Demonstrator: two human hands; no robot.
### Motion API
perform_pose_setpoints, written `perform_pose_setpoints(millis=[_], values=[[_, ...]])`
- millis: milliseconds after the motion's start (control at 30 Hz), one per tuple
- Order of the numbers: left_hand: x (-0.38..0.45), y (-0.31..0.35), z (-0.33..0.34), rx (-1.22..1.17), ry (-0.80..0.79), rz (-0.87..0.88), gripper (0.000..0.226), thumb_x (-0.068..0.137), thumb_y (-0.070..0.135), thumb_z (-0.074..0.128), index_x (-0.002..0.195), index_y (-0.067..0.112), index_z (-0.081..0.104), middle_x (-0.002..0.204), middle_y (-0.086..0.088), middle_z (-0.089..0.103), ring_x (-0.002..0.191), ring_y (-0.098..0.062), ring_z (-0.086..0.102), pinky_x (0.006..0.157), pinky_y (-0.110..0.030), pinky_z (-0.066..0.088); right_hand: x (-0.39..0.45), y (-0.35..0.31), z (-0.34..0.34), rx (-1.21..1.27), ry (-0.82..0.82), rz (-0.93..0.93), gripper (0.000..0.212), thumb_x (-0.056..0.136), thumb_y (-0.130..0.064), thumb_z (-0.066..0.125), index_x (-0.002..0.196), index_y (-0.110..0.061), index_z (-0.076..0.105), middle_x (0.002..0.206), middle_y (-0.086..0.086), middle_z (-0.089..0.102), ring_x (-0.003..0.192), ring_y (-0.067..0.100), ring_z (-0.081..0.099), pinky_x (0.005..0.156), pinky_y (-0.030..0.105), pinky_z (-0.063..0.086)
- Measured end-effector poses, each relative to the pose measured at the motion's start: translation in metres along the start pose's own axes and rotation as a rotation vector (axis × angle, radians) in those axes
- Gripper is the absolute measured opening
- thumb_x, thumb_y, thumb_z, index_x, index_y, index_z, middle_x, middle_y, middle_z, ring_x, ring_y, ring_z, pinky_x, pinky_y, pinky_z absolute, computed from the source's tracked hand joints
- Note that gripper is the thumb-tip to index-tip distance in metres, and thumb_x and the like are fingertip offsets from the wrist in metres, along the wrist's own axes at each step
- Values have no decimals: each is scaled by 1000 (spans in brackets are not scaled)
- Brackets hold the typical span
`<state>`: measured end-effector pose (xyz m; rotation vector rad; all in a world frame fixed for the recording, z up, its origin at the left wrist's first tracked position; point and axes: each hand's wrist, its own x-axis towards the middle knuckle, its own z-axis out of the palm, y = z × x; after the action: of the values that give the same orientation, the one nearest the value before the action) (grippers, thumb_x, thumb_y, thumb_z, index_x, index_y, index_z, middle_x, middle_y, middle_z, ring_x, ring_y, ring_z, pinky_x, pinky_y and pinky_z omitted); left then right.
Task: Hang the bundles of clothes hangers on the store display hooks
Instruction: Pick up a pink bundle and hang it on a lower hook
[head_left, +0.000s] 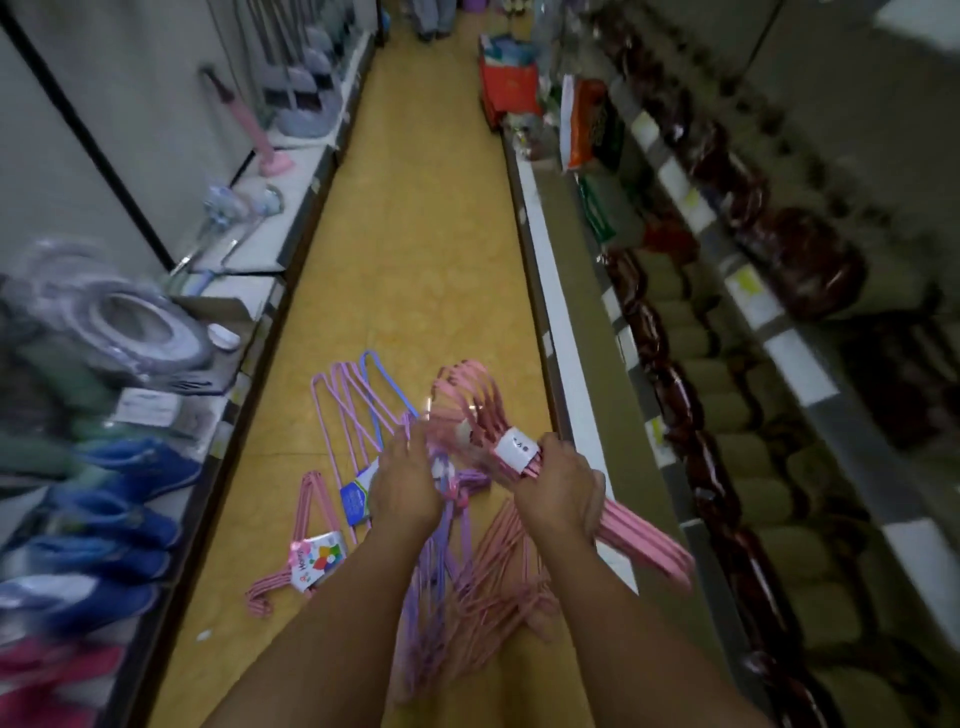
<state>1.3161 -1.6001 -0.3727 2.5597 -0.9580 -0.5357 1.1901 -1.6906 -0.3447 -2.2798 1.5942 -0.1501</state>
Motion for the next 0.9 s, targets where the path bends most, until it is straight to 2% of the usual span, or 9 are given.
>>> perform_pose_setpoints(millis=[100,200,267,333,433,567,667,767,900], values=[[-14,6,-65,96,11,-67,91,85,11,57,152,21,-4,158,-12,4,145,-32,11,114,-37,24,-11,-47,-64,-113,-46,-181,38,82,-33,61,118,-30,52,119,-6,58,114,18,49,102,37,24],[-30,5,-127,179,1,-90,89,88,19,55,151,24,-7,159,-8,0,145,-32,7,116,-41,19,-26,-92,-118,-122,-53,-293,39,85,-22,60,122,-31,52,124,-8,56,122,16,44,114,42,11],[-40,1,-161,223,-18,-113,84,89,30,56,151,25,-1,159,-6,5,146,-29,5,116,-45,14,-34,-115,-140,-122,-65,-392,40,86,-19,61,122,-32,51,123,-9,56,124,15,43,115,44,4],[-50,-6,-195,212,6,-119,70,89,31,56,148,24,19,154,-5,25,144,-25,17,116,-46,12,-42,-138,-159,-112,-75,-488,38,87,-19,62,121,-32,51,121,-9,56,123,15,43,115,46,2],[-60,-19,-236,78,126,-85,35,89,15,50,124,19,51,124,-9,61,117,-28,54,103,-42,36,-54,-168,-178,-119,-86,-566,38,86,-22,64,121,-29,50,122,-6,56,122,17,45,116,49,6],[-88,-28,-282,100,230,-108,35,89,6,44,122,16,52,113,-15,63,104,-34,59,72,-32,39,-72,-202,-193,-250,-66,-655,36,87,-10,54,122,-20,50,123,4,53,119,26,48,110,46,25],[-113,-35,-302,136,271,-178,35,89,6,43,122,17,46,106,-17,64,100,-37,60,69,-35,38,-86,-225,-193,-322,-38,-705,31,89,-4,46,117,-16,51,117,7,57,111,29,52,99,42,35],[-145,-54,-309,102,344,-291,24,89,14,48,113,18,46,104,-16,64,96,-38,60,67,-39,41,-105,-247,-179,-316,-58,-779,30,90,-5,45,117,-16,51,116,6,58,111,28,53,101,42,34],[-206,-73,-318,64,388,-497,29,85,13,52,114,17,52,105,-14,66,101,-36,61,73,-38,45,-143,-271,-161,-294,-132,-971,32,89,-8,47,121,-15,48,122,7,54,116,28,49,103,41,32]])
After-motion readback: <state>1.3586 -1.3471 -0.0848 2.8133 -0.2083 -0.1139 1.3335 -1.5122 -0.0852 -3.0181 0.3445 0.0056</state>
